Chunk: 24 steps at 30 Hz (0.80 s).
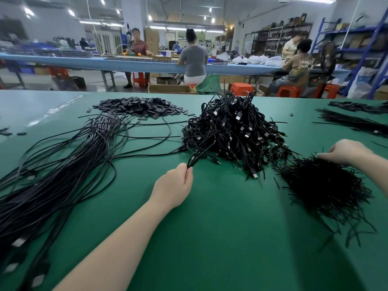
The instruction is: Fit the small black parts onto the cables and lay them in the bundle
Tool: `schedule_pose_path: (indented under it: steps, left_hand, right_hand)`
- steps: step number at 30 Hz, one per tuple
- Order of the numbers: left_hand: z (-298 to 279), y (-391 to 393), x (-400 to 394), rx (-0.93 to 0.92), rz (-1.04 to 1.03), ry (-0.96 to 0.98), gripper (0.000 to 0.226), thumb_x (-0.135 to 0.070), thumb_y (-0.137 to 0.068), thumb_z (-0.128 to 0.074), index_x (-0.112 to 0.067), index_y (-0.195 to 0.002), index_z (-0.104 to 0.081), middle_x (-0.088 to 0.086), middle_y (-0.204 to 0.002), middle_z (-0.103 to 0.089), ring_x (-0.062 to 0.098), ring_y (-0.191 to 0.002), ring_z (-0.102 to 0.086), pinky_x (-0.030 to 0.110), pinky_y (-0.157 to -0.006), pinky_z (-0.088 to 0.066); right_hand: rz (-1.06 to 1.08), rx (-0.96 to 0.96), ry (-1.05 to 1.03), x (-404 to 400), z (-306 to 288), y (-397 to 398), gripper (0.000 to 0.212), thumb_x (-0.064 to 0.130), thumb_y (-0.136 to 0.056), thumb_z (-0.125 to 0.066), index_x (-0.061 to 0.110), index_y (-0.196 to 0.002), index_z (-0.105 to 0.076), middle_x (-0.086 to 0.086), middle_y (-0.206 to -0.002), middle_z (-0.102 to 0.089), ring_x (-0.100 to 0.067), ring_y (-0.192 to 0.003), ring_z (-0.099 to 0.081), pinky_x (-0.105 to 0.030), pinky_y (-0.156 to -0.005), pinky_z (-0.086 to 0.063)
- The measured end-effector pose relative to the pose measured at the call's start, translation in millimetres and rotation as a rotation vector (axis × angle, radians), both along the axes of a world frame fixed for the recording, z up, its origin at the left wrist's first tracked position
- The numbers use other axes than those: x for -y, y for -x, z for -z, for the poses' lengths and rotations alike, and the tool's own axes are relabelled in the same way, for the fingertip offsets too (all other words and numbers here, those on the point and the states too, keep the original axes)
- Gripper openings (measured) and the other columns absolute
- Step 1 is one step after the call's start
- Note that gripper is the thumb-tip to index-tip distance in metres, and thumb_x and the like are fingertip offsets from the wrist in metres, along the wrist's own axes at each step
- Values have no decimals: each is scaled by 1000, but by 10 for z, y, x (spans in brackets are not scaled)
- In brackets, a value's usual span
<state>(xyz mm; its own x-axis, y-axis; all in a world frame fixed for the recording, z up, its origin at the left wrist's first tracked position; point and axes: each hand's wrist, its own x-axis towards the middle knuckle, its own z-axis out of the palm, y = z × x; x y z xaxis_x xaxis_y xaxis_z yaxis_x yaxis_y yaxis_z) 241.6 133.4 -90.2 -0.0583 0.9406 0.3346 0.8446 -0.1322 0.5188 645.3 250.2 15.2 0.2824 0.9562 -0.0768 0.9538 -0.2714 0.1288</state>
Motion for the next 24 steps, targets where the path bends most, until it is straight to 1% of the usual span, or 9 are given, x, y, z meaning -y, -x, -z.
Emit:
schedule_pose_path:
  steps: [3,6,7,11,14,17,20,22,24]
  left_hand:
    - [3,15,1,45,14,32,38,-37,-103,-29,-18,-70,-29,-2,-58,-41,17,-49,-35,31,-47,-24]
    - [4,27,-17,96,21,51,39,-37,-102,-29,-17,-70,-29,-3,-57,-39,17,-50,-32,31,-48,-25]
    - [3,30,-23,109,21,56,39,-38,-102,-30,-16,-70,-30,-3,-57,-39,17,-50,-32,31,-49,-26]
    - [5,33,-35,144,23,66,39,-39,-102,-30,-15,-71,-31,-2,-59,-41,18,-52,-35,32,-51,-28]
    - [5,31,-43,150,24,65,39,-39,-102,-29,-16,-71,-31,-3,-58,-40,18,-52,-34,32,-52,-29]
    - [5,36,-49,153,21,63,39,-40,-102,-29,-16,-71,-31,-4,-58,-40,18,-52,-34,32,-51,-28]
    - [12,53,-51,211,27,75,39,-41,-100,-31,-17,-70,-30,-5,-57,-37,17,-53,-31,32,-53,-28]
    - [9,73,-75,319,38,89,38,-41,-99,-33,-17,-69,-29,-4,-60,-35,17,-55,-30,32,-56,-28]
    - [-6,95,-101,489,57,105,36,-40,-97,-35,-17,-70,-31,-1,-63,-36,16,-57,-31,33,-59,-29]
  right_hand:
    - [-33,-35,-33,-58,57,19,53,58,-92,-46,13,-109,-69,-3,-104,-68,-22,-93,-62,-25,-71,-51]
    - [-48,-91,-120,-127,70,-2,32,50,-86,-63,20,-92,-72,2,-80,-65,-23,-82,-61,-35,-75,-57]
    - [-39,-94,-114,-150,71,-8,30,48,-85,-66,19,-89,-71,2,-78,-64,-24,-81,-61,-37,-76,-57]
    - [25,12,-1,-198,34,4,43,51,-86,-63,13,-105,-71,-4,-98,-66,-26,-91,-62,-37,-83,-56]
    - [42,32,12,-263,11,-36,44,51,-84,-66,13,-105,-71,-5,-102,-66,-26,-93,-62,-37,-83,-55]
    - [53,16,-1,-306,74,-62,38,47,-84,-67,12,-96,-71,-5,-94,-67,-26,-86,-63,-38,-80,-57]
    - [24,49,-104,-328,55,-79,29,39,-85,-65,11,-82,-69,-6,-81,-65,-25,-73,-62,-37,-73,-58]
    - [-30,109,-183,-314,-86,-26,29,33,-86,-61,9,-69,-63,-7,-72,-62,-25,-66,-61,-38,-73,-57]
    - [-171,279,-311,-213,-242,147,30,27,-87,-56,9,-63,-56,-7,-64,-57,-22,-59,-58,-34,-69,-54]
